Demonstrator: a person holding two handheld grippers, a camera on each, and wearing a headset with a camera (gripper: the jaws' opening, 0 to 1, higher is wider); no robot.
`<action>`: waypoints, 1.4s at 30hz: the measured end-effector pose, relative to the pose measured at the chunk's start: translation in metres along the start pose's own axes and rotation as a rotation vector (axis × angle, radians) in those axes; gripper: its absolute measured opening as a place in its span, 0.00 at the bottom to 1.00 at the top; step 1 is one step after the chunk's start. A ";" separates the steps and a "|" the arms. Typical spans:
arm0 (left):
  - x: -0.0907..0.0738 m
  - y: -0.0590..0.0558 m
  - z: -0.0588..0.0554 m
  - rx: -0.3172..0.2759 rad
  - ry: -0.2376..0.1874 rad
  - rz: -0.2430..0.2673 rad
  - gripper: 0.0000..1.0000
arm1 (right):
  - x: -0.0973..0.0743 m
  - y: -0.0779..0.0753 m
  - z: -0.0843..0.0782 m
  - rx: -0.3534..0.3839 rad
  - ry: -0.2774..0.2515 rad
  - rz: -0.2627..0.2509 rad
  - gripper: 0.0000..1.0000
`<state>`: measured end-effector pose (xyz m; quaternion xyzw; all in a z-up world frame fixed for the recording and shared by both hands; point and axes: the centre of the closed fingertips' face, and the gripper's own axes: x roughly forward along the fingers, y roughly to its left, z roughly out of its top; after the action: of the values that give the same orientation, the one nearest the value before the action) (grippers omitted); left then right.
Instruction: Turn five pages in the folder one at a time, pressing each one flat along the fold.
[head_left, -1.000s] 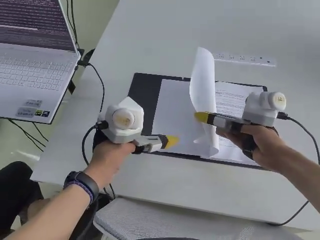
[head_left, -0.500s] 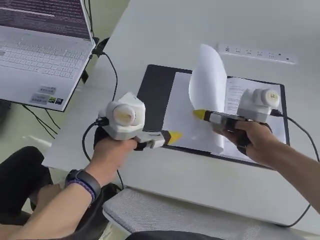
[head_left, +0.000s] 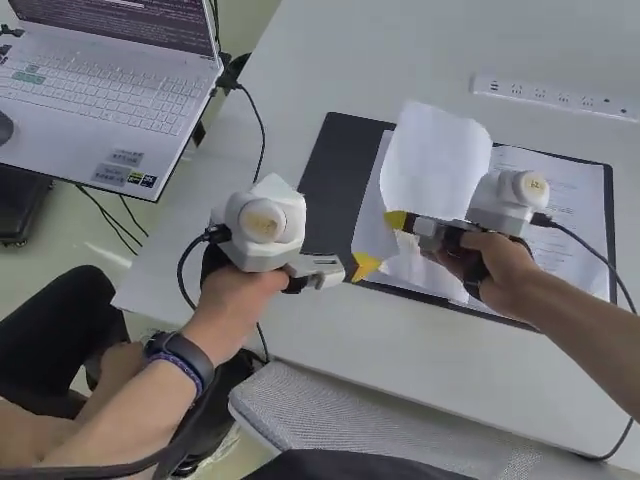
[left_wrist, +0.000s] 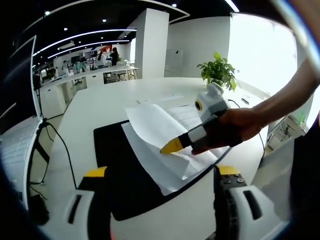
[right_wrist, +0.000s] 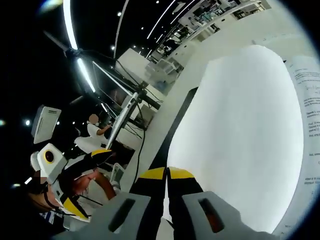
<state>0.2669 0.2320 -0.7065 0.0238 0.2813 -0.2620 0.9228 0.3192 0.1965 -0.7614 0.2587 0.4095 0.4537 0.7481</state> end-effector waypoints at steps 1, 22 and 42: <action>0.000 0.001 -0.001 -0.001 0.002 0.000 0.85 | 0.002 -0.003 -0.001 -0.002 0.008 -0.002 0.00; -0.002 0.003 -0.020 -0.037 0.024 0.005 0.85 | 0.028 -0.036 -0.022 0.047 0.080 -0.059 0.00; 0.000 0.002 -0.021 -0.019 0.044 -0.002 0.84 | 0.021 -0.021 -0.029 0.011 0.101 -0.019 0.12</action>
<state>0.2575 0.2374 -0.7245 0.0206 0.3043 -0.2594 0.9163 0.3095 0.2063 -0.8007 0.2355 0.4518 0.4566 0.7293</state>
